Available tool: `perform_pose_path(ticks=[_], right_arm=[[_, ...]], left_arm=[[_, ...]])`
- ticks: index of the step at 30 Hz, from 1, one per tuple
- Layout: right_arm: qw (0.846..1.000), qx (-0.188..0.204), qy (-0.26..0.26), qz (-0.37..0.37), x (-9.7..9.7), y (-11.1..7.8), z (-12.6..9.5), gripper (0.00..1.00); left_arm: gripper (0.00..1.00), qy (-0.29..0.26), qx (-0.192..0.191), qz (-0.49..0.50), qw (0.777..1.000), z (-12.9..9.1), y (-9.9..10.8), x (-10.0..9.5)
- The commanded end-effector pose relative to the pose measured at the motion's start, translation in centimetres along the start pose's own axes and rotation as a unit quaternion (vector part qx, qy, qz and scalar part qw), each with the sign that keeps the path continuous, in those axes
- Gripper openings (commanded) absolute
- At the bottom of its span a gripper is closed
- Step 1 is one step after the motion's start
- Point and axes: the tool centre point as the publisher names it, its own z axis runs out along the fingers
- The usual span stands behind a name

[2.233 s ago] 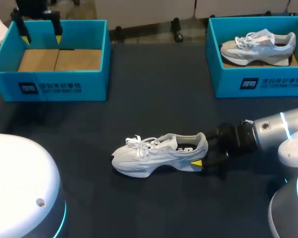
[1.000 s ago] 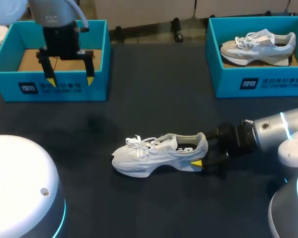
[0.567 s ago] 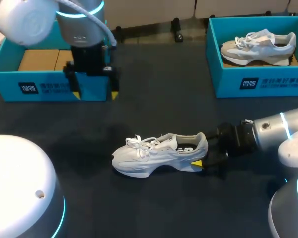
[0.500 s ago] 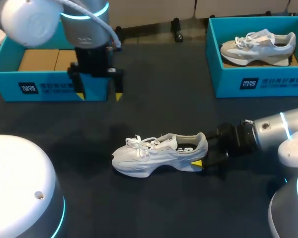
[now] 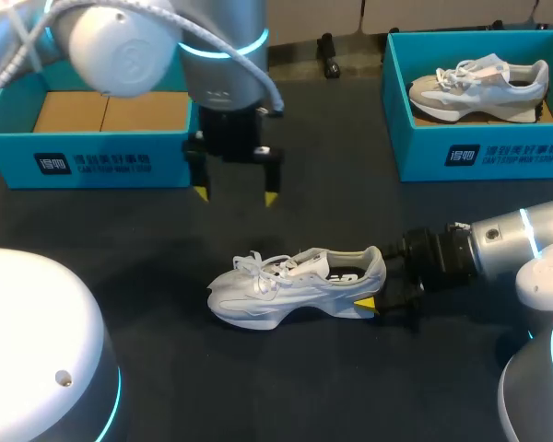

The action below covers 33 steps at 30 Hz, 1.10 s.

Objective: Take the shoe out of the shoebox, open the shoe tongue, remove and reinsert the insole, then place the shoe into the shoebox

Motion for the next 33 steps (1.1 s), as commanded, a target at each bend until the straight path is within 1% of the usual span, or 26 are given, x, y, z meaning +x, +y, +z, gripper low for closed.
perform_pose_path(ticks=[1,11,14,17,25,33], right_arm=[[1.000,0.003,0.001,0.001,-0.1,0.0,0.0,0.00],[1.000,0.003,0.001,0.001,-0.1,0.0,0.0,0.00],[1.000,0.003,0.001,0.001,-0.1,0.0,0.0,0.00],[1.000,0.003,0.001,0.001,-0.1,0.0,0.0,0.00],[1.000,0.003,0.001,0.001,-0.1,0.0,0.0,0.00],[1.000,0.003,0.001,0.001,-0.1,0.0,0.0,0.00]], left_arm=[[1.00,-0.006,-0.004,0.006,1.000,0.6,-0.1,1.8],[1.00,0.008,-0.007,0.003,1.000,2.0,1.5,5.5],[1.00,0.012,-0.001,0.013,1.000,2.5,2.2,6.4],[1.00,0.010,-0.003,0.019,1.000,3.2,2.6,7.2],[1.00,0.002,0.007,0.020,1.000,5.0,2.9,9.1],[1.00,0.004,-0.001,0.029,1.000,6.7,2.5,10.2]])
